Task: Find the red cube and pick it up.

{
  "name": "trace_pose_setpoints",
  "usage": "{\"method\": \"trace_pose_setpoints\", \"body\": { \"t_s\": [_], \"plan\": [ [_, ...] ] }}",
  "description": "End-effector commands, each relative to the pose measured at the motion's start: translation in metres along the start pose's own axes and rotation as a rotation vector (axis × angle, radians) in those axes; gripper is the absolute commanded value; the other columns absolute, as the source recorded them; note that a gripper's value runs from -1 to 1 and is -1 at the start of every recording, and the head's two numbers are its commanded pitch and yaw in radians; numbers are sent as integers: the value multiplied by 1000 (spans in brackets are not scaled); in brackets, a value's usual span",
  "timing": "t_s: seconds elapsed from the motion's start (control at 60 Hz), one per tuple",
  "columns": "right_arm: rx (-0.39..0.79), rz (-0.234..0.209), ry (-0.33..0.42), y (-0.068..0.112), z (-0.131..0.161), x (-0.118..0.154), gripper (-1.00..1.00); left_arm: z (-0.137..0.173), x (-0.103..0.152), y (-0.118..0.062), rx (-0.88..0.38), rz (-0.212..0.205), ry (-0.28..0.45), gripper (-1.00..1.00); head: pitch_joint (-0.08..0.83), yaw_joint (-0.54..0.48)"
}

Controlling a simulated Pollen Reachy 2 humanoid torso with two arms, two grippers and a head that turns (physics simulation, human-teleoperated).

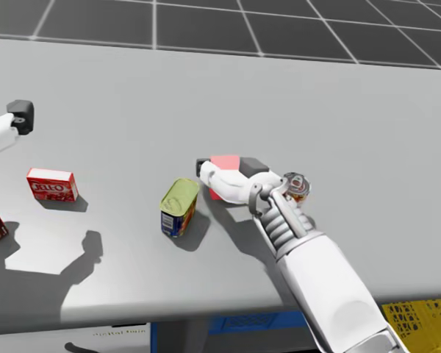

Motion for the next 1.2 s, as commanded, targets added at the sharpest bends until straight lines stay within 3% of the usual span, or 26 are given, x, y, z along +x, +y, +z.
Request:
{"method": "trace_pose_setpoints", "body": {
  "t_s": [0.017, 0.2, 0.467, 0.633, 1.083, 1.2],
  "plan": [
    [-84, -23, 244, 11, -3, -15, 1000, 0, 0, 0, -1, 1, 0, -1000, 647, -196],
    [-75, -26, 252, 10, -2, -17, 1000, 0, 0, 0, 0, 1, 0, -1000, 640, -202],
    [-66, -24, 246, 7, 1, -16, 1000, -1, 0, 0, 4, -1, 3, -1000, 400, -202],
    [-56, -25, 230, 7, 5, -12, 1000, -2, 0, 1, 5, -1, 4, -1000, 340, -206],
    [-19, 19, -52, 18, 71, 94, 1000, -2, 2, 2, 7, 2, 1, -1000, 334, -228],
    [1, 18, -172, 22, 96, 118, 1000, -3, 2, 2, 7, 2, -1, -1000, 331, -227]
  ]
}}
